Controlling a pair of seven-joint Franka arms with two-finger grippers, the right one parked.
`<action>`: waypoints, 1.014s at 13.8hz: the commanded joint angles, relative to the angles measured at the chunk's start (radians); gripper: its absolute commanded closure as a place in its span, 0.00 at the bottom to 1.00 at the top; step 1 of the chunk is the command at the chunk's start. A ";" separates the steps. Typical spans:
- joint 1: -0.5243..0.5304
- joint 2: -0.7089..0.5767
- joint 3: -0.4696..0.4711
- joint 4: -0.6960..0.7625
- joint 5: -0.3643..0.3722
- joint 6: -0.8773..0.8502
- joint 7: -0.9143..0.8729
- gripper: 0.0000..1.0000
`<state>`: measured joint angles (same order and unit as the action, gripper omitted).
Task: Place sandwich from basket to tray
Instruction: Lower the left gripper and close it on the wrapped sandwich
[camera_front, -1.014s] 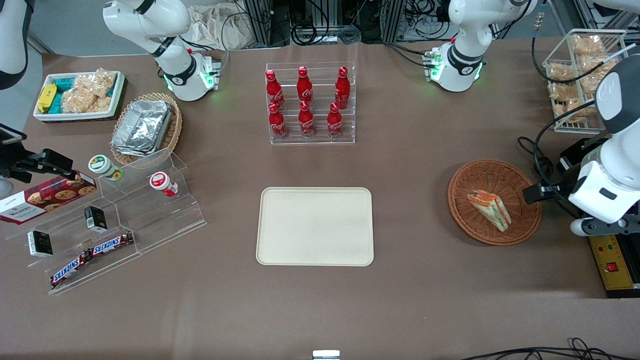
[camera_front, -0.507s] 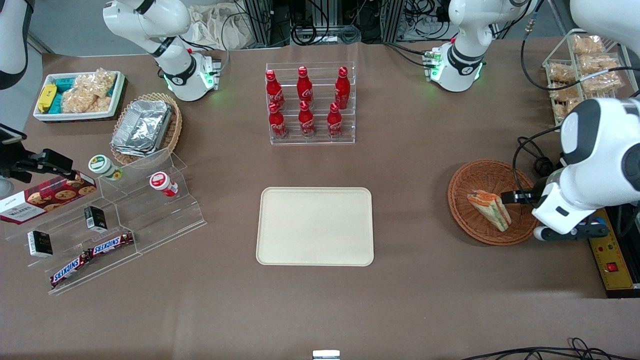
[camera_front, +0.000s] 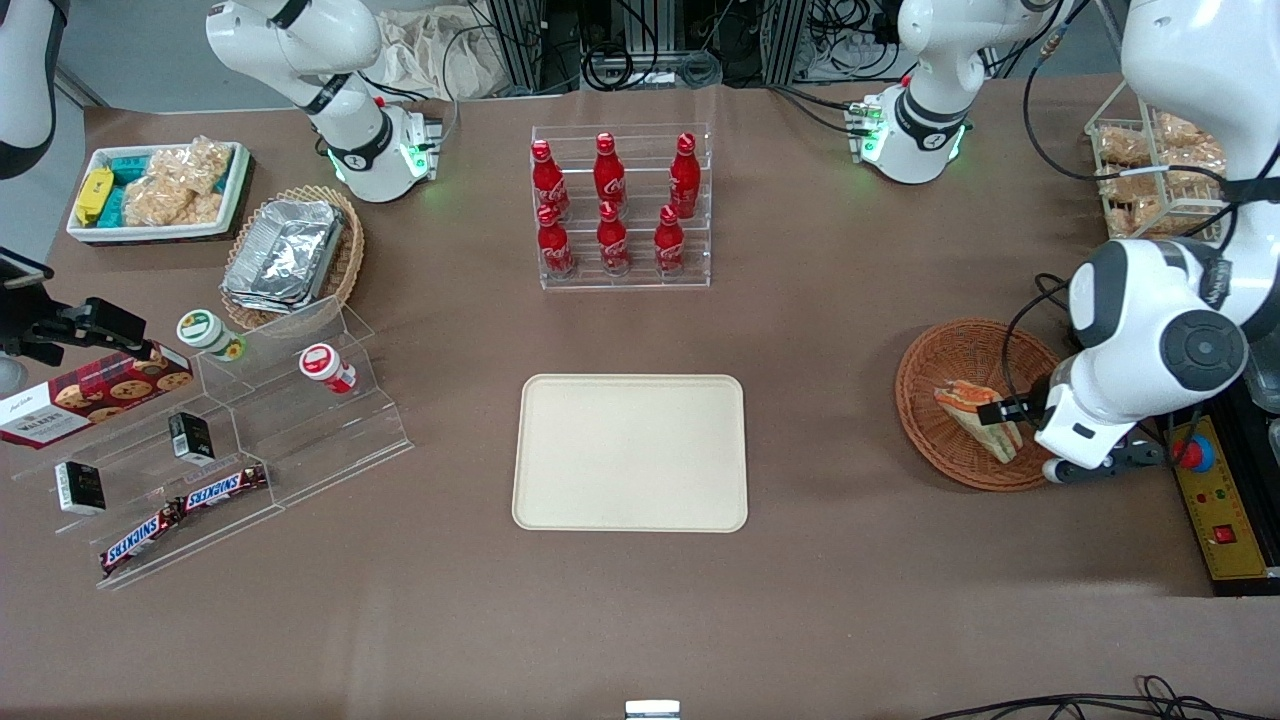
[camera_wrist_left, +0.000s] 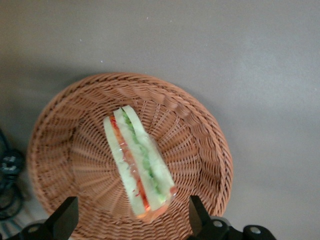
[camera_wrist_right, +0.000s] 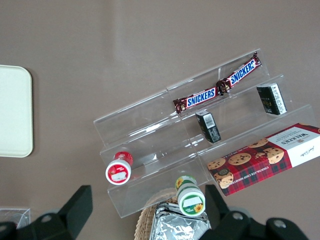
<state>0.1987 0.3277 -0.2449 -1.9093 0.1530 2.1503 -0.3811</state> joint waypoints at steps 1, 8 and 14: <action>0.008 0.007 -0.007 -0.071 -0.009 0.109 -0.123 0.01; 0.008 0.040 0.021 -0.143 0.007 0.220 -0.131 0.07; 0.002 0.033 0.030 -0.120 0.010 0.186 -0.131 0.91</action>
<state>0.1997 0.3837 -0.2088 -2.0314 0.1537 2.3538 -0.5015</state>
